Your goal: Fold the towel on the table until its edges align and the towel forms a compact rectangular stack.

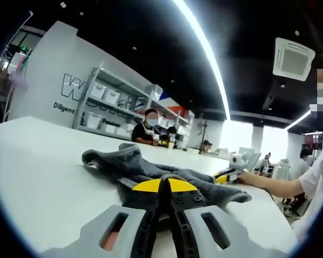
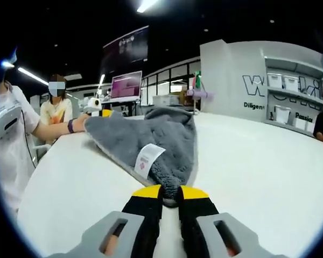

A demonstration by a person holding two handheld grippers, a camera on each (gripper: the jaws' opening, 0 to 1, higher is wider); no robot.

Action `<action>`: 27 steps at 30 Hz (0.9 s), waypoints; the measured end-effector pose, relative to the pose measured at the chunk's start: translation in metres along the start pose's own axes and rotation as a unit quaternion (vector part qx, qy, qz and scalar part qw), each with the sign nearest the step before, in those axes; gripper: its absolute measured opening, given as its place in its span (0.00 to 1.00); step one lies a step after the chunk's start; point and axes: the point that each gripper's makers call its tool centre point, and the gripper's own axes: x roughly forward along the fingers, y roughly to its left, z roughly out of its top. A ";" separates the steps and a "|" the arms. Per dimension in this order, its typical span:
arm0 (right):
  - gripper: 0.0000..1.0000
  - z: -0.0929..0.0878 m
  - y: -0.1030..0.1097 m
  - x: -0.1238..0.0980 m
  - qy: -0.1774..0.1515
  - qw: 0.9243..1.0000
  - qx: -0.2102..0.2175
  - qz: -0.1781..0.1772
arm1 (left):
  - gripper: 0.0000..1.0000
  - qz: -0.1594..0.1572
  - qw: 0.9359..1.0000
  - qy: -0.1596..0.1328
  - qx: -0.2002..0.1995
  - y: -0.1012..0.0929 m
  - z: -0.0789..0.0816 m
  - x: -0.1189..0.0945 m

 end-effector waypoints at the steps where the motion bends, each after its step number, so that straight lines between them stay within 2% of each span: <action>1: 0.07 0.000 -0.001 0.000 0.000 1.000 0.000 -0.001 | 0.02 0.000 1.000 0.000 0.000 0.000 0.000 0.000; 14: 0.06 -0.001 -0.011 -0.004 0.002 1.000 0.015 -0.022 | 0.02 0.001 1.000 -0.001 0.002 0.000 0.000 -0.001; 27: 0.06 -0.003 -0.025 -0.011 0.001 0.998 0.035 -0.059 | 0.02 0.003 1.000 -0.003 0.000 -0.001 0.000 -0.001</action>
